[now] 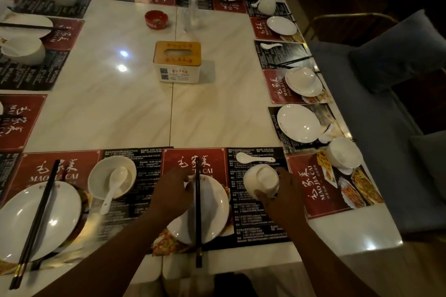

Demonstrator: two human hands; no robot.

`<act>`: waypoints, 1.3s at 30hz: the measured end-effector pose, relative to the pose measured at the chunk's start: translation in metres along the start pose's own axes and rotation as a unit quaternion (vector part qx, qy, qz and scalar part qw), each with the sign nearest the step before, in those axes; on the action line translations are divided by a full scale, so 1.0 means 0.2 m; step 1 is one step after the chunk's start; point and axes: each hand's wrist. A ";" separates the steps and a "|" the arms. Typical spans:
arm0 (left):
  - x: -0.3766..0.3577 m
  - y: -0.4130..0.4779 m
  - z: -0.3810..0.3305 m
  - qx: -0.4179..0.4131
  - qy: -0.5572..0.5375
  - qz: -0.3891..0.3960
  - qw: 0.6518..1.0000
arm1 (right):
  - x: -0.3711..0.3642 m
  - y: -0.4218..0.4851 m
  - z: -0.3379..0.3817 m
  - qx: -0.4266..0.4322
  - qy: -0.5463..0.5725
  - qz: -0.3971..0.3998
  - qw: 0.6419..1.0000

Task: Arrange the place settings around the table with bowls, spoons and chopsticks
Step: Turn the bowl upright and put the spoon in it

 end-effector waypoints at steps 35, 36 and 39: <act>-0.44 0.09 -0.49 0.055 0.058 0.086 0.993 | 0.13 0.41 -0.10 0.055 0.047 0.280 0.957; -0.44 0.10 -0.49 0.061 0.062 0.086 0.992 | 0.11 0.42 -0.11 0.062 0.030 0.274 0.959; -0.45 0.11 -0.49 0.074 0.068 0.083 0.991 | 0.07 0.44 -0.12 0.065 -0.005 0.285 0.956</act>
Point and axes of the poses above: each hand's wrist, its own y-axis towards the middle knuckle, its own x-axis out of the back of the hand, z = x × y, and after that the axes turned 4 degrees about x, right-handed
